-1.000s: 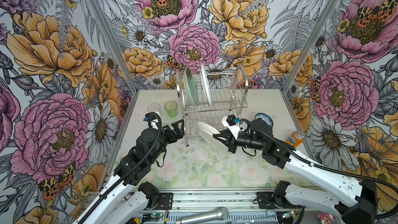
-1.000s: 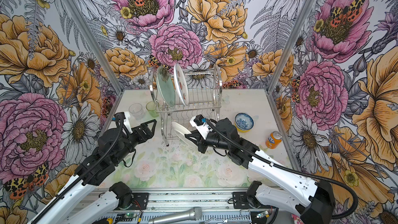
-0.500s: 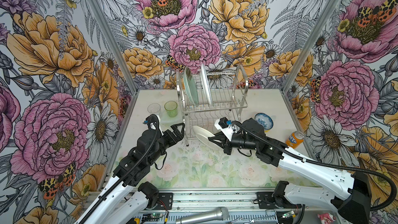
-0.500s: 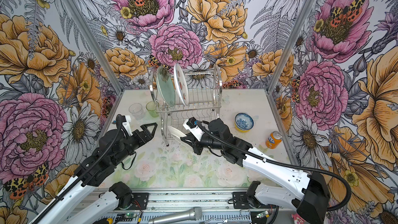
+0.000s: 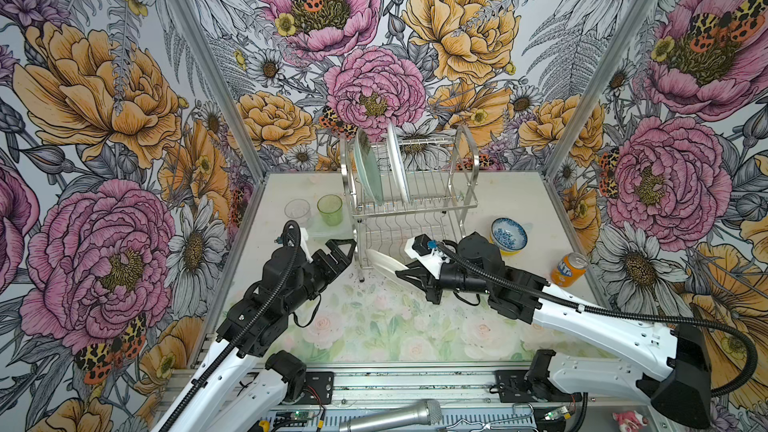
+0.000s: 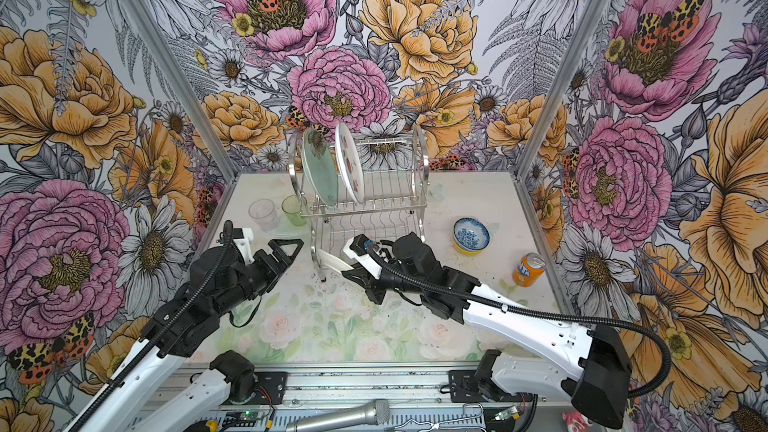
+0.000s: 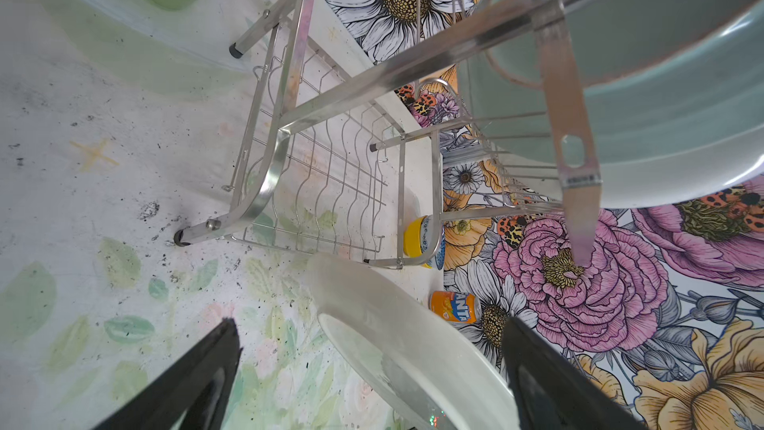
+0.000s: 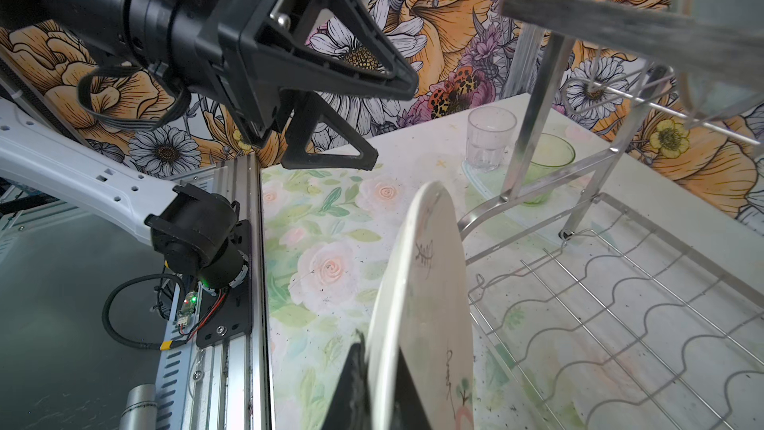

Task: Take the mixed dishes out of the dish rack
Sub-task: 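Carry the white plate toward the left gripper, tilting it flat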

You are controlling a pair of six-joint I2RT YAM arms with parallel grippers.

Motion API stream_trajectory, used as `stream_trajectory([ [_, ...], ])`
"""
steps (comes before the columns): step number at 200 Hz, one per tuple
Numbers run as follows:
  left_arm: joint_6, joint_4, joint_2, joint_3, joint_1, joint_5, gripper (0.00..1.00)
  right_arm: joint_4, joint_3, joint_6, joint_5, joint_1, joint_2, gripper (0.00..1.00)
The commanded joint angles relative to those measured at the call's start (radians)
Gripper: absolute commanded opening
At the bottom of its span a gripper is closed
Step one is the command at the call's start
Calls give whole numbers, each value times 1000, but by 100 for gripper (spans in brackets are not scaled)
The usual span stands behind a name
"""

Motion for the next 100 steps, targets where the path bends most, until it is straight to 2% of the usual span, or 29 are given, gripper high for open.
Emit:
stream_trajectory([
  [1,-21,9,2,7,14,54,99,112,84,-35,15,14,8,0],
  [100,-59,81,26,-30,43,132,99,121,128,-88,53,66,76,0],
])
